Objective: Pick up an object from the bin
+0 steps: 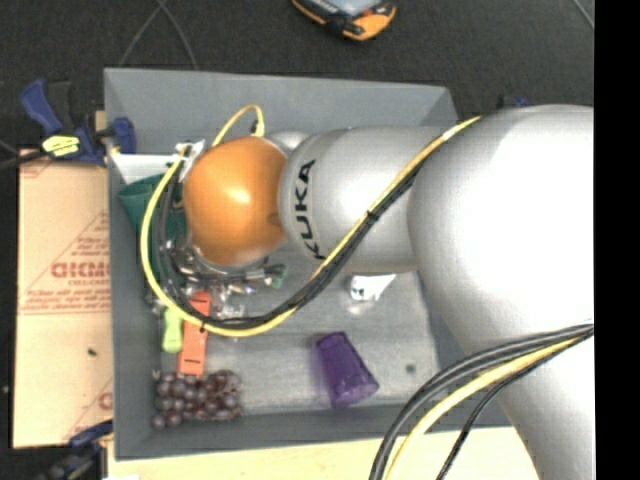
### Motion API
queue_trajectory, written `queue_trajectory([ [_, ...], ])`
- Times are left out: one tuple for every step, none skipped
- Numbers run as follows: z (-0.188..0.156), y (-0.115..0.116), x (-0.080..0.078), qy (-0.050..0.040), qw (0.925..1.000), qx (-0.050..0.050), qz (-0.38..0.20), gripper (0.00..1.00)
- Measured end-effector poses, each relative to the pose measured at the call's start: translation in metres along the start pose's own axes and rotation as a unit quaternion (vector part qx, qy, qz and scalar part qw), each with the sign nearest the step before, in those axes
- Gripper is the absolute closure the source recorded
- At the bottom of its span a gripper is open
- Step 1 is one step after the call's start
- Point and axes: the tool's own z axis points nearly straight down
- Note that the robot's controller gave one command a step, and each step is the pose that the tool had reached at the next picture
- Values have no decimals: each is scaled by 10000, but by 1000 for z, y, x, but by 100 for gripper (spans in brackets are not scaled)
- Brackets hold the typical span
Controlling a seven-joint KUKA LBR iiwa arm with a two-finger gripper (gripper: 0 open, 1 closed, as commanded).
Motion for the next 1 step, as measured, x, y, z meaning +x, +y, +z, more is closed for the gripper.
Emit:
queue_trajectory([
  [1,9,-6,16,9991,-58,424,100],
])
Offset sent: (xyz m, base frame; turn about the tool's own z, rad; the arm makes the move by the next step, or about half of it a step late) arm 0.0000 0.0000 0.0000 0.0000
